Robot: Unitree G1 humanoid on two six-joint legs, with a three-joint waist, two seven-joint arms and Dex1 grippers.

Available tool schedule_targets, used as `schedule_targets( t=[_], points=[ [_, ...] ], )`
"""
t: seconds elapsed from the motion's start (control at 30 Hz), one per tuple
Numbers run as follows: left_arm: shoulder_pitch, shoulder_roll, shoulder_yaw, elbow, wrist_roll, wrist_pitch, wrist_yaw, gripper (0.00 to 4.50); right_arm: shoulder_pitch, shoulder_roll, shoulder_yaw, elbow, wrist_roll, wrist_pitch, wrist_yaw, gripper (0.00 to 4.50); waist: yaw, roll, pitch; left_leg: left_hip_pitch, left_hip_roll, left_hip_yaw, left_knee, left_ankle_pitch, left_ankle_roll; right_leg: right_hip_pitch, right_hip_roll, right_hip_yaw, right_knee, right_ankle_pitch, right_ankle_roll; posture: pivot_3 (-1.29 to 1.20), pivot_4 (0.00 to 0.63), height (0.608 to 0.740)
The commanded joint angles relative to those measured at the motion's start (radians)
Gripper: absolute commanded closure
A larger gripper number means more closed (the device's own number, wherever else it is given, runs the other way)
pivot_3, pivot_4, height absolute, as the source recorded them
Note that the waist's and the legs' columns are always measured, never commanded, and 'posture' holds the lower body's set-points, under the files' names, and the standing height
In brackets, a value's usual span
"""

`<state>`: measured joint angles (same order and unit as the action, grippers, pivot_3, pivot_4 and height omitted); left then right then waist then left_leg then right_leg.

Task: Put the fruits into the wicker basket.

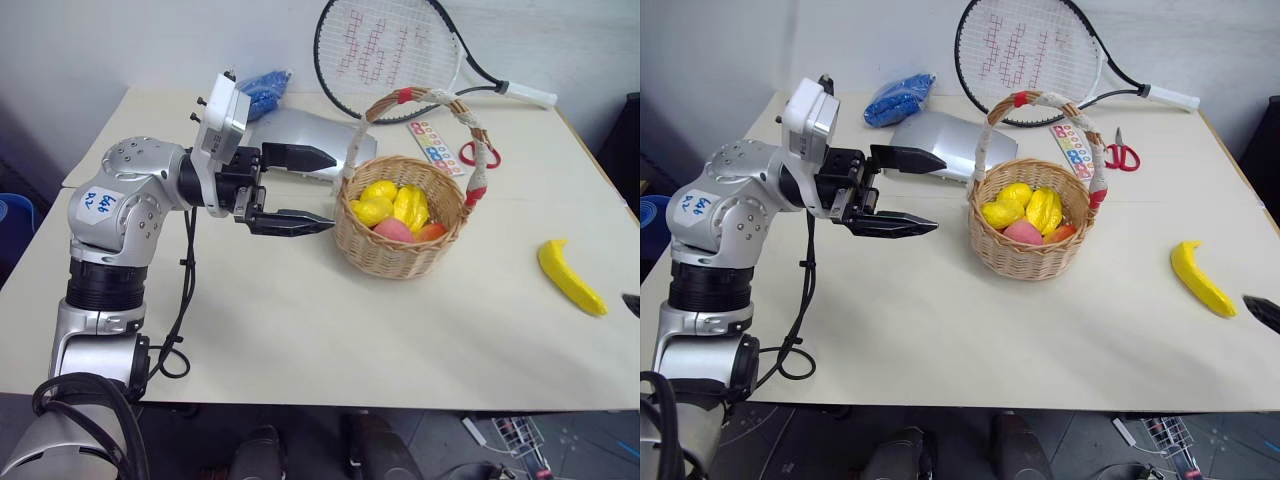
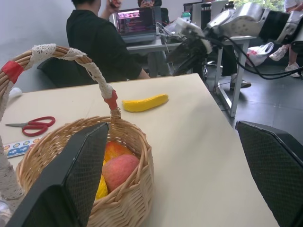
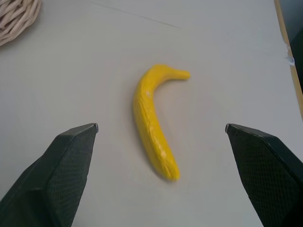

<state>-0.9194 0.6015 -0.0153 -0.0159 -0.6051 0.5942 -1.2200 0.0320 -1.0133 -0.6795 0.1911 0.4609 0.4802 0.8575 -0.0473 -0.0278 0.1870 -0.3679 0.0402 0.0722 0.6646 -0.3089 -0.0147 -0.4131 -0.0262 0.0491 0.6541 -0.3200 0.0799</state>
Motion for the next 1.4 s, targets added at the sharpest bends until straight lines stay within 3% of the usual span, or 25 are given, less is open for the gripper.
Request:
schedule_targets(
  t=[0.03,0.13,0.27,0.57,0.67,0.87,1.0,1.13,1.23,1.33,1.4],
  points=[
    [0.008,0.011,0.038,-0.070,-0.028,0.015,0.032,0.00,-0.156,-0.015,0.111,0.139,-0.069,-0.056,-0.041,0.04,0.002,0.001,0.000,-0.001,0.000,0.000,0.000,0.000,-0.001,-0.001,0.000,0.000,0.001,0.000,0.000,0.00,0.150,0.740],
    [0.027,0.030,0.054,-0.098,-0.033,0.031,0.054,0.00,-0.339,0.007,0.235,0.328,-0.155,-0.119,-0.087,0.04,0.001,0.002,0.000,0.000,0.000,0.001,0.000,0.001,-0.001,-0.002,-0.001,0.001,0.001,0.000,0.000,0.00,0.150,0.740],
    [0.043,0.051,0.068,-0.128,-0.041,0.049,0.082,0.00,-0.472,0.019,0.314,0.499,-0.190,-0.135,-0.061,0.04,0.005,0.002,0.000,0.000,0.000,0.002,0.000,0.001,-0.001,-0.002,0.000,0.002,0.001,0.000,0.000,0.00,0.150,0.740],
    [0.070,0.078,0.090,-0.166,-0.046,0.066,0.123,0.00,-0.567,0.060,0.404,0.697,-0.252,-0.171,-0.058,0.04,0.013,0.002,0.000,0.001,0.000,0.005,0.000,0.000,-0.001,-0.002,-0.001,0.004,0.001,0.000,0.000,0.00,0.150,0.740],
    [0.067,0.079,0.089,-0.171,-0.050,0.069,0.132,0.00,-0.576,0.070,0.413,0.728,-0.265,-0.183,-0.062,0.65,0.012,0.002,0.000,0.001,0.000,0.005,0.000,0.000,-0.001,-0.001,-0.001,0.005,0.001,0.000,0.000,0.00,0.150,0.740],
    [0.063,0.088,0.086,-0.175,-0.057,0.079,0.136,0.00,-0.557,0.077,0.403,0.690,-0.240,-0.180,-0.006,2.71,0.013,0.002,0.000,0.001,0.000,0.006,0.000,0.000,-0.001,-0.001,-0.001,0.005,0.001,0.000,0.000,0.00,0.150,0.740],
    [0.050,0.089,0.078,-0.170,-0.067,0.086,0.121,0.00,-0.461,0.057,0.360,0.536,-0.166,-0.117,0.099,3.96,0.018,0.002,0.000,0.001,0.000,0.006,0.000,0.000,-0.001,-0.002,0.000,0.005,0.001,0.000,0.000,0.00,0.150,0.740],
    [0.038,0.086,0.075,-0.163,-0.076,0.087,0.110,0.00,-0.325,0.027,0.293,0.313,-0.100,-0.028,0.135,3.98,0.019,0.002,0.000,0.001,0.000,0.006,0.000,0.000,-0.001,-0.002,0.000,0.005,0.001,0.000,0.000,0.00,0.150,0.740],
    [0.038,0.087,0.073,-0.155,-0.074,0.080,0.105,0.00,-0.125,0.001,0.227,-0.050,0.020,0.091,0.249,3.98,0.020,0.006,0.000,0.000,0.000,0.006,0.000,0.000,-0.001,-0.002,0.000,0.005,0.001,0.000,0.000,0.00,0.150,0.740],
    [0.041,0.093,0.075,-0.147,-0.072,0.072,0.094,0.00,0.069,-0.038,0.106,-0.467,0.244,0.283,0.367,3.98,0.016,0.006,0.000,0.001,0.002,0.005,-0.001,-0.001,-0.003,-0.002,0.001,0.005,0.001,0.000,0.001,0.00,0.150,0.740],
    [0.042,0.093,0.074,-0.147,-0.071,0.068,0.090,0.00,0.068,-0.037,0.084,-0.634,0.374,0.363,0.334,3.98,0.008,0.005,0.001,0.001,0.004,0.006,0.000,-0.001,-0.004,-0.001,0.003,0.005,0.001,0.000,0.001,0.00,0.150,0.740]
  ],
)
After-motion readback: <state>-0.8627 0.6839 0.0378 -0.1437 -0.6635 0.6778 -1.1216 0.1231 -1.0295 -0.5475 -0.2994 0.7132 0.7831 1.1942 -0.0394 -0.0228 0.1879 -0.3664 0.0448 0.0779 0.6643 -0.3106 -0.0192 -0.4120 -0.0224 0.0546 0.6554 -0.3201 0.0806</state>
